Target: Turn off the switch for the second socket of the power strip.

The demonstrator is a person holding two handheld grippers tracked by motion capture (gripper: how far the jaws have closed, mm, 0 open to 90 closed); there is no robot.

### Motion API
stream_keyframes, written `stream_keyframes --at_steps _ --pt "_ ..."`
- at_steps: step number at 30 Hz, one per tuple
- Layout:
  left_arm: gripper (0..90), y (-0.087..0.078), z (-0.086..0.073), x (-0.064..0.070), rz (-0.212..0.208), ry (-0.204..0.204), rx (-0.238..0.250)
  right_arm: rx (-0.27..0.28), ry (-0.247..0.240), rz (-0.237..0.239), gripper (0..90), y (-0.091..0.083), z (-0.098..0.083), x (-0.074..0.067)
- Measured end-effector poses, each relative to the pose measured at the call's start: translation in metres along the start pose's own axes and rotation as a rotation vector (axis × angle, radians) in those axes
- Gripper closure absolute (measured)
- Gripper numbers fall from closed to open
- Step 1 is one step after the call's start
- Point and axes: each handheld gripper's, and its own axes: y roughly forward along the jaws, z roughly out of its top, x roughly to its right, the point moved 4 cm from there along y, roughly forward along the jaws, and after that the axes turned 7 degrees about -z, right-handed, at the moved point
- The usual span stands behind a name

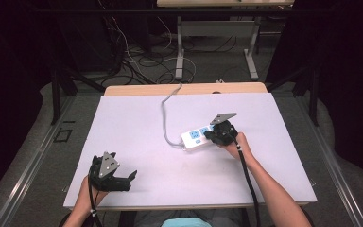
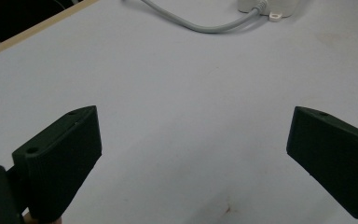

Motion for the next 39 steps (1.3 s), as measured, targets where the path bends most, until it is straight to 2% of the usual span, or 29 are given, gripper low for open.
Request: stream_keyframes --at_steps 2,3,4,5,7,10,11,14,16,18,20,22,24,25,28,31,32,33,39 --pt "3.0 0.0 0.0 0.0 -0.002 -0.004 0.001 -0.016 -0.006 0.005 84.4 -0.001 0.0 -0.001" --pt "3.0 0.0 0.0 0.0 -0.002 -0.004 0.001 0.001 0.005 -0.005 83.7 0.0 0.001 -0.002" --pt "3.0 0.0 0.0 0.0 0.002 -0.001 0.002 0.004 -0.008 0.003 83.2 -0.001 0.001 -0.001" --pt "3.0 0.0 0.0 0.0 0.0 -0.001 0.004 0.008 0.008 -0.001 82.6 -0.001 0.001 -0.003" --pt "3.0 0.0 0.0 0.0 0.0 0.0 0.004 0.011 -0.012 -0.01 81.7 -0.001 0.002 -0.001" --pt "3.0 0.0 0.0 0.0 0.004 0.001 0.007 0.008 -0.004 -0.007 77.0 -0.003 0.002 -0.002" --pt "3.0 0.0 0.0 0.0 0.003 0.0 0.007 0.015 -0.004 -0.009 72.9 -0.003 0.002 -0.001" --pt "3.0 0.0 0.0 0.0 -0.001 0.0 0.003 0.003 0.003 0.009 51.7 -0.005 0.003 0.0" --pt "3.0 -0.001 0.0 0.0 0.005 0.01 -0.002 -0.001 0.014 0.012 41.8 -0.006 0.004 0.001" --pt "3.0 0.0 0.0 0.0 0.002 0.001 0.006 0.001 0.021 0.02 32.4 -0.008 0.005 0.0" --pt "3.0 0.0 0.0 0.001 0.001 0.004 0.003 -0.02 0.035 0.033 21.6 -0.009 0.005 -0.001" --pt "3.0 0.0 0.0 0.001 0.001 0.004 0.003 -0.014 0.038 0.042 15.6 -0.011 0.005 -0.001" --pt "3.0 0.0 0.0 0.001 0.002 0.001 0.005 -0.03 0.016 0.062 12.6 -0.013 0.005 0.0" --pt "3.0 0.0 0.0 0.001 0.002 -0.001 0.004 -0.024 0.04 0.063 8.8 -0.013 0.005 -0.001" --pt "3.0 0.0 0.0 0.001 0.003 0.003 0.002 -0.02 0.053 0.078 0.0 -0.014 0.005 0.0" --pt "3.0 -0.001 0.0 0.001 0.001 0.001 0.002 -0.013 0.052 0.092 0.0 -0.018 0.006 0.0" --pt "3.0 0.0 0.0 0.001 0.002 0.0 0.003 -0.026 0.051 0.095 0.0 -0.019 0.006 0.001" --pt "3.0 -0.001 0.0 0.001 0.002 -0.001 0.003 -0.007 0.065 0.091 0.0 -0.019 0.006 0.0" --pt "3.0 0.0 -0.001 0.001 -0.005 -0.007 0.006 0.008 0.079 0.085 0.0 -0.025 0.006 0.004"
